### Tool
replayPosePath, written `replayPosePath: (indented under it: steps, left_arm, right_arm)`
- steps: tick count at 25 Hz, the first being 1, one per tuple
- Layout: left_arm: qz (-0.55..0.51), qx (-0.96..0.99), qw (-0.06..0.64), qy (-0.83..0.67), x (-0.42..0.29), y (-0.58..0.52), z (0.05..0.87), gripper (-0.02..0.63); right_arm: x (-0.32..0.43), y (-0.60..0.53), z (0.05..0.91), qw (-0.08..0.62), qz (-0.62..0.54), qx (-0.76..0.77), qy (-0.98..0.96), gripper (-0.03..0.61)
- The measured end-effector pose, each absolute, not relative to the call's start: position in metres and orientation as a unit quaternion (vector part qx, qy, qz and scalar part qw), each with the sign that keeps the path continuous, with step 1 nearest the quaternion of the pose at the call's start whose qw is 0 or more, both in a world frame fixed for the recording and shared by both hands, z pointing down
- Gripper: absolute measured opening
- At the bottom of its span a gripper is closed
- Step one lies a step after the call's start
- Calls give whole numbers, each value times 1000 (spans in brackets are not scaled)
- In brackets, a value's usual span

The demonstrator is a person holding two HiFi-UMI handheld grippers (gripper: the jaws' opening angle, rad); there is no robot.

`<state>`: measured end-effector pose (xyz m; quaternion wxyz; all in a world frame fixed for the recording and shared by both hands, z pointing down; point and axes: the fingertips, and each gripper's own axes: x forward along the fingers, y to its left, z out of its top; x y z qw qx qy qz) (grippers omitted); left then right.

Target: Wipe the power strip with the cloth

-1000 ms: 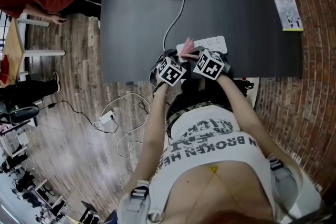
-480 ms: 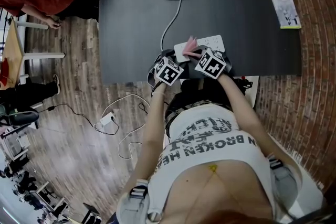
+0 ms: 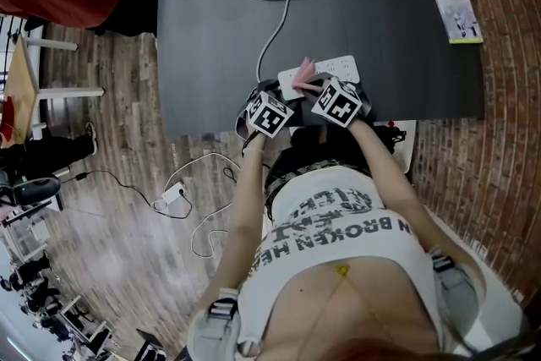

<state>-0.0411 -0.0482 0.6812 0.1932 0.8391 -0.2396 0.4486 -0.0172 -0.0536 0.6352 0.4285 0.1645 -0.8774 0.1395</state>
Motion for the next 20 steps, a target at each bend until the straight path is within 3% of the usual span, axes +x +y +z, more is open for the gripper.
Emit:
replayPosePath:
  steps: [20]
  left_arm:
    - [451,838,192,-241,-42,-49,682,298]
  right_arm:
    - [33,-66,637,417,167,235,-862,17]
